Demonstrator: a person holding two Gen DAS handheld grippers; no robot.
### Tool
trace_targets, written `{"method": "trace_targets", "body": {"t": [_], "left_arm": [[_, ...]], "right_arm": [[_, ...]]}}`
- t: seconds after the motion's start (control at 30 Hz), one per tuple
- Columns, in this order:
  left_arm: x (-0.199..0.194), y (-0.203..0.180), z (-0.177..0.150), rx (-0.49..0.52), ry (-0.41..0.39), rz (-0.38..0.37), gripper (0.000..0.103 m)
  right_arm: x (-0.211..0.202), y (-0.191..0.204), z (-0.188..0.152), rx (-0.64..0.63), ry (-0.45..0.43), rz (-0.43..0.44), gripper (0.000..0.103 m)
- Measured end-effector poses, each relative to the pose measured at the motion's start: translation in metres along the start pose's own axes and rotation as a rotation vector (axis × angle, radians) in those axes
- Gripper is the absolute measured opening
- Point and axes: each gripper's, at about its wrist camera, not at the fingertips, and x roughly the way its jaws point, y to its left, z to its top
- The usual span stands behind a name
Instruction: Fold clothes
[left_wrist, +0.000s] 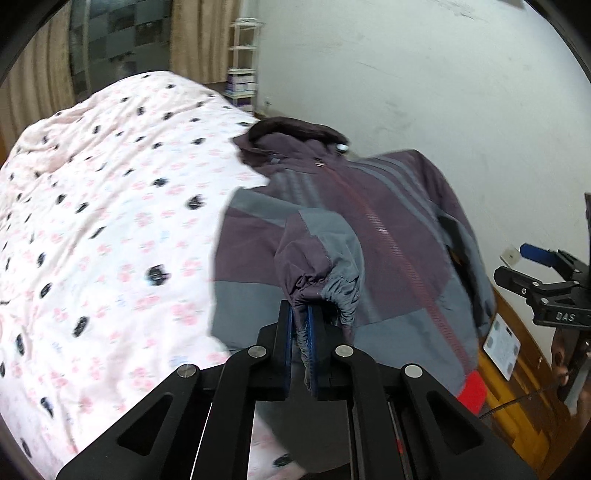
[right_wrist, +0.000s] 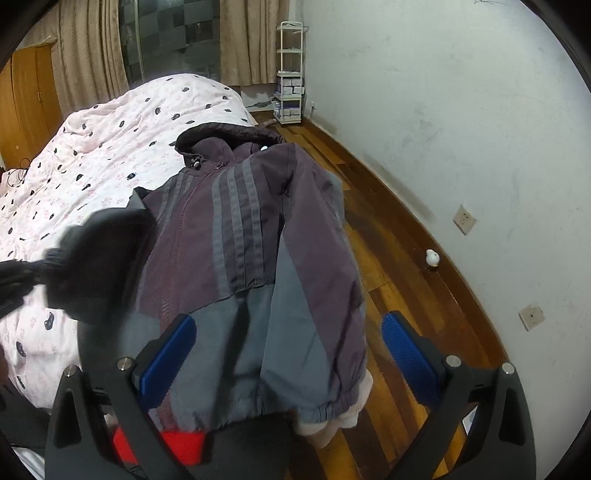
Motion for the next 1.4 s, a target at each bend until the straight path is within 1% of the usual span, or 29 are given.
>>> {"method": "trace_targets", "body": {"t": [0.07, 0.2, 0.23, 0.27, 0.3, 0.33, 0.37, 0.4, 0.43, 0.47, 0.57, 0.67, 0.87, 1.03, 1.13, 1.2, 1.4], "left_arm": [[-0.004, 0.015, -0.002, -0.028, -0.003, 0.026, 0.006], [-0.008, 0.048, -0.005, -0.098, 0.0, 0.084, 0.006], [-0.009, 0.056, -0.006, -0.116, 0.0, 0.097, 0.006], [-0.01, 0.063, -0.007, -0.131, -0.001, 0.106, 0.006], [-0.011, 0.07, -0.007, -0.146, -0.002, 0.113, 0.006], [-0.012, 0.077, -0.008, -0.161, -0.002, 0.121, 0.006], [-0.013, 0.083, -0.009, -0.175, -0.003, 0.128, 0.006], [-0.014, 0.088, -0.01, -0.187, -0.004, 0.134, 0.006], [-0.015, 0.093, -0.011, -0.197, -0.006, 0.141, 0.006], [-0.015, 0.098, -0.011, -0.208, -0.007, 0.147, 0.006], [-0.017, 0.109, -0.012, -0.231, -0.011, 0.173, 0.006], [-0.019, 0.122, -0.013, -0.258, -0.016, 0.199, 0.006], [-0.029, 0.158, -0.015, -0.349, -0.031, 0.226, 0.006], [-0.044, 0.196, -0.021, -0.444, -0.057, 0.239, 0.005], [-0.054, 0.215, -0.023, -0.482, -0.074, 0.244, 0.005], [-0.062, 0.226, -0.023, -0.488, -0.089, 0.27, 0.005], [-0.078, 0.259, -0.026, -0.512, -0.101, 0.332, 0.005]], "right_arm": [[0.01, 0.0, 0.005, 0.0, 0.006, 0.0, 0.102], [0.032, 0.0, 0.019, -0.015, 0.017, -0.05, 0.101], [0.038, -0.001, 0.022, -0.013, 0.026, -0.058, 0.098], [0.044, -0.002, 0.025, -0.011, 0.036, -0.067, 0.084], [0.051, -0.003, 0.027, -0.008, 0.054, -0.069, 0.072], [0.057, -0.005, 0.028, -0.006, 0.079, -0.065, 0.04], [0.063, -0.006, 0.029, 0.0, 0.102, -0.059, 0.026], [0.069, -0.008, 0.029, 0.01, 0.124, -0.052, 0.025], [0.074, -0.01, 0.029, 0.017, 0.14, -0.047, 0.02], [0.076, -0.011, 0.029, 0.02, 0.148, -0.045, 0.009], [0.072, -0.012, 0.03, 0.018, 0.141, -0.047, 0.006], [0.064, -0.014, 0.031, 0.022, 0.132, -0.041, 0.005], [0.047, -0.011, 0.04, 0.009, 0.111, -0.043, 0.004], [0.033, 0.006, 0.048, -0.036, 0.082, -0.045, 0.004], [0.027, 0.018, 0.056, -0.06, 0.064, -0.043, 0.004], [0.023, 0.026, 0.061, -0.074, 0.056, -0.033, 0.004], [0.019, 0.06, 0.074, -0.127, 0.045, -0.016, 0.004]]}}
